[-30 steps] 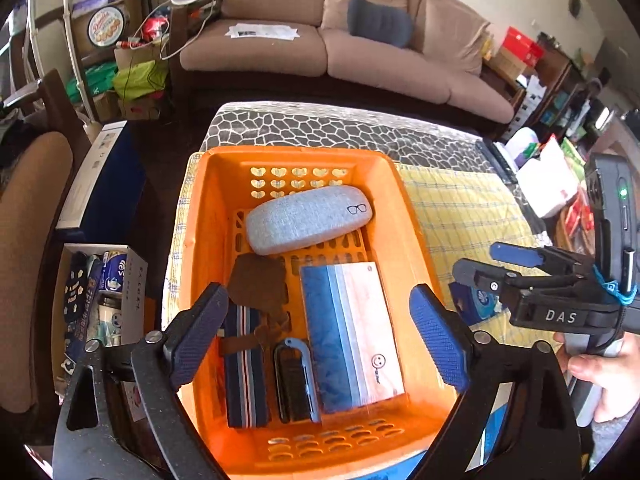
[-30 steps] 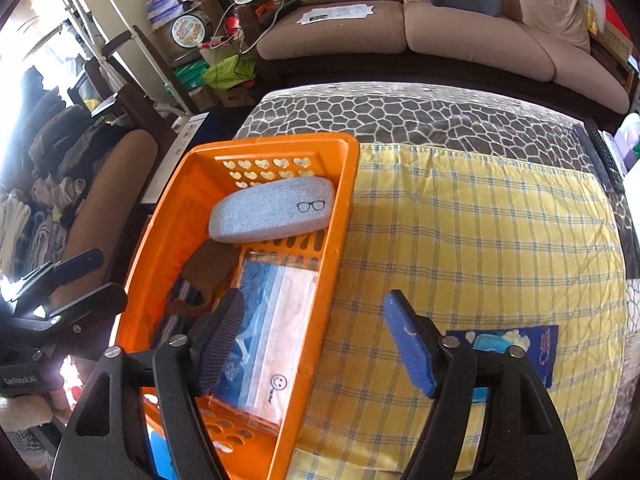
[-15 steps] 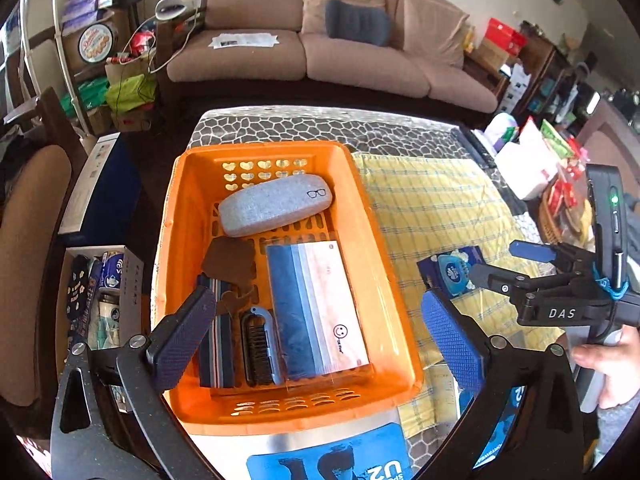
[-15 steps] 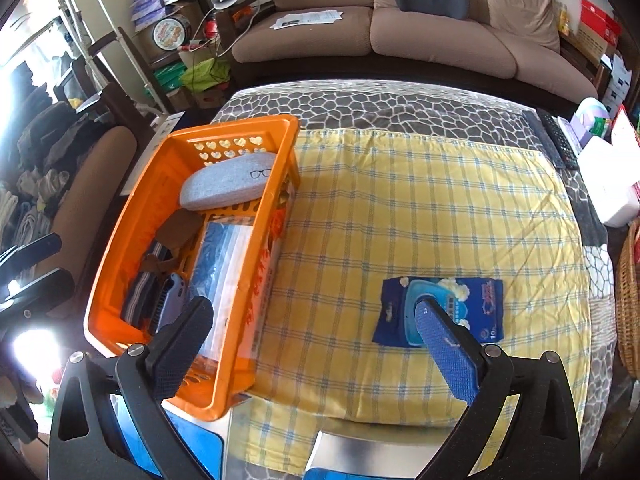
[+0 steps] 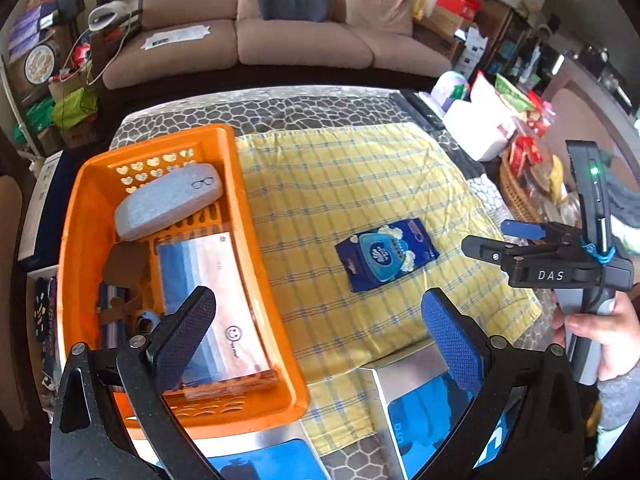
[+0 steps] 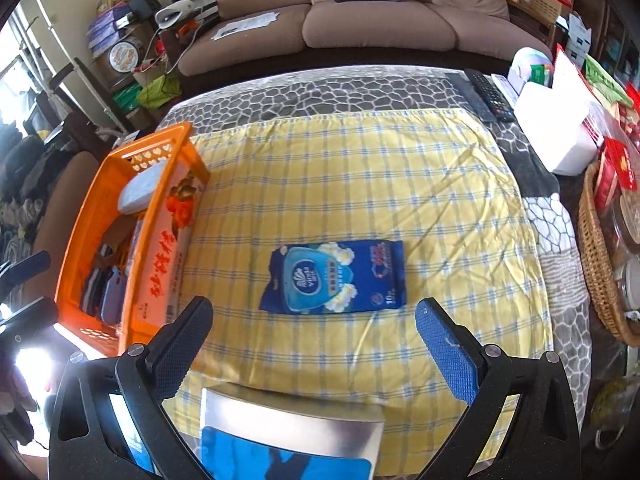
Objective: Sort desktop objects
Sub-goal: 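Move both tools toward the blue Vinda tissue pack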
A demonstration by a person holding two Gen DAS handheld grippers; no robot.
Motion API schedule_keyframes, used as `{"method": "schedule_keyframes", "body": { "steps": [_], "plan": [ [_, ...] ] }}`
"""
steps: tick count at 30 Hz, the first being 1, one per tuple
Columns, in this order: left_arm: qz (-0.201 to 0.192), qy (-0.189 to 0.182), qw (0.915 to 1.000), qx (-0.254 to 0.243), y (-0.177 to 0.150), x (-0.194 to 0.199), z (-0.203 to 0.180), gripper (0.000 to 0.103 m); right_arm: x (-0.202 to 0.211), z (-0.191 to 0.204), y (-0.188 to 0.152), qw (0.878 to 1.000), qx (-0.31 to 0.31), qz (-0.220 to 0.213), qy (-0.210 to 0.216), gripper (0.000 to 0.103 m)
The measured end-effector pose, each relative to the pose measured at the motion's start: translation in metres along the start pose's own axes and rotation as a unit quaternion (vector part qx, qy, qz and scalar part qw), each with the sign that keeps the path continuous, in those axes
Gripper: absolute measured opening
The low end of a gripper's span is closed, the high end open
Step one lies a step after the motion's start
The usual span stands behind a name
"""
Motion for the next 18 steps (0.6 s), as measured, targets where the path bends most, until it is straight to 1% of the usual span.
{"method": "schedule_keyframes", "body": {
  "steps": [4, 8, 10, 11, 12, 16, 17, 18],
  "plan": [
    [0.019, -0.015, 0.9996, -0.016, -0.002, -0.028, -0.031, 0.103, -0.009, -0.032, -0.008, 1.0, -0.015, 0.009, -0.007, 0.103],
    [0.04, -0.017, 0.9986, -0.03, -0.005, -0.057, -0.053, 0.101, -0.02, -0.059, -0.014, 0.999, -0.038, 0.011, 0.004, 0.103],
    [0.049, -0.015, 0.9982, -0.031, -0.006, -0.071, -0.059, 0.092, -0.027, -0.069, -0.017, 0.999, -0.049, 0.013, 0.015, 0.103],
    [0.052, -0.014, 0.9981, -0.031, -0.006, -0.078, -0.061, 0.083, -0.031, -0.072, -0.018, 0.998, -0.052, 0.015, 0.021, 0.103],
    [0.057, -0.013, 0.9978, -0.031, -0.007, -0.084, -0.063, 0.077, -0.035, -0.075, -0.019, 0.998, -0.054, 0.018, 0.028, 0.101],
    [0.073, -0.011, 0.9968, -0.033, -0.01, -0.11, -0.07, 0.071, -0.05, -0.08, -0.023, 0.997, -0.054, 0.03, 0.047, 0.09],
    [0.076, -0.011, 0.9965, -0.033, -0.011, -0.116, -0.072, 0.067, -0.054, -0.081, -0.024, 0.997, -0.052, 0.034, 0.049, 0.085],
    [0.08, -0.012, 0.9962, -0.033, -0.012, -0.122, -0.074, 0.065, -0.058, -0.083, -0.025, 0.997, -0.05, 0.036, 0.05, 0.079]
  ]
}}
Point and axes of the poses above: each gripper's, at about its wrist camera, not at the fingertips, and x roughly against the way its jaws point, z to its left, y to its top, the point moved 6 cm from there along -x, roughly the way its jaws point, and after that the axes turned 4 degrees about -z, right-handed, at the moved point
